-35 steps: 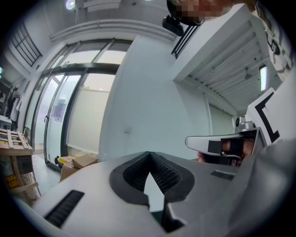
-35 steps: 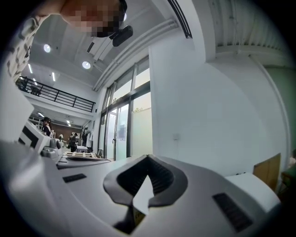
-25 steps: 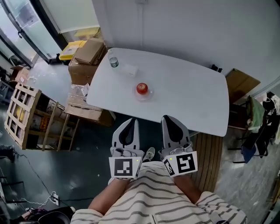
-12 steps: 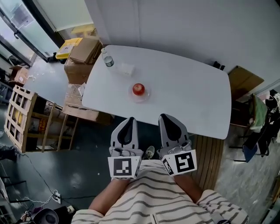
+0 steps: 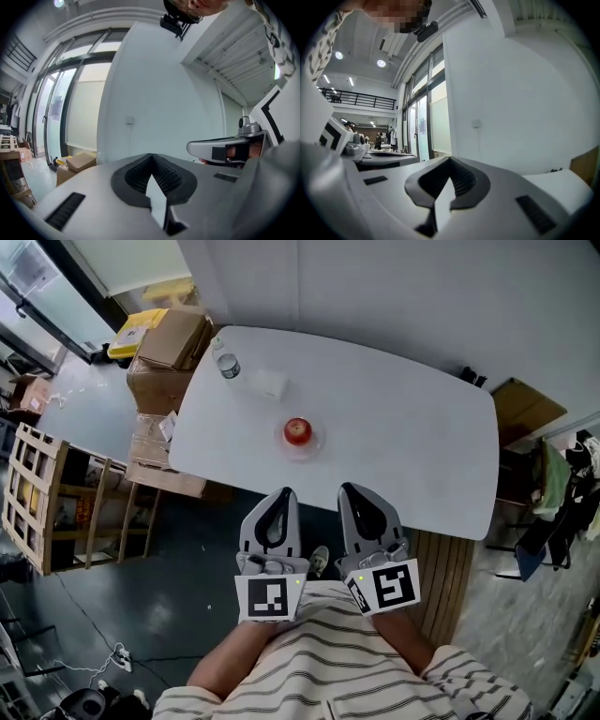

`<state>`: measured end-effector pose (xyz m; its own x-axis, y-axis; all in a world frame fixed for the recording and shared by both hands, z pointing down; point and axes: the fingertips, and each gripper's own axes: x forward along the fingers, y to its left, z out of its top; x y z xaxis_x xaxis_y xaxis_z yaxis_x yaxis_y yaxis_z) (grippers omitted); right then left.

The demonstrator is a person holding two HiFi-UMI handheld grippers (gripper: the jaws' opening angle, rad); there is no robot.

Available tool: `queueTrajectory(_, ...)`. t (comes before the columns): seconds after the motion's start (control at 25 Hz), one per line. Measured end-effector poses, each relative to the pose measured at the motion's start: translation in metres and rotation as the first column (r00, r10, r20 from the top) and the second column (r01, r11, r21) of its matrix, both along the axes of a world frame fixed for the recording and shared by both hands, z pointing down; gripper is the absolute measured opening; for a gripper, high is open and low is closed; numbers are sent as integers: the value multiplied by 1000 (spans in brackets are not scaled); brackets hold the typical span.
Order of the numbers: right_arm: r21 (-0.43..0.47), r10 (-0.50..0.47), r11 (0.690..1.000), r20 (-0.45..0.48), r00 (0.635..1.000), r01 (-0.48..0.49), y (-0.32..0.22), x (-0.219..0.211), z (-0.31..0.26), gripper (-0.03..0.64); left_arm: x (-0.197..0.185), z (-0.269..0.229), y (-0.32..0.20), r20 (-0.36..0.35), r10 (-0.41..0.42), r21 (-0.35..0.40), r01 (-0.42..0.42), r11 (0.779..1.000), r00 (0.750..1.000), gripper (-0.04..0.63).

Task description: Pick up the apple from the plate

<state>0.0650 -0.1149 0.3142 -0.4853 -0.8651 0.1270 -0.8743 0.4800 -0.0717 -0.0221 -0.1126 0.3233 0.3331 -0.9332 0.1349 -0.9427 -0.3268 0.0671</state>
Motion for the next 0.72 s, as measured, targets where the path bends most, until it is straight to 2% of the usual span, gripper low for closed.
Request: queueTrajectory(0.72,-131,42,990,-63,997,-50,-28,-3,62,11,-5,56,-36,7,31,-101,-31,994,999,5)
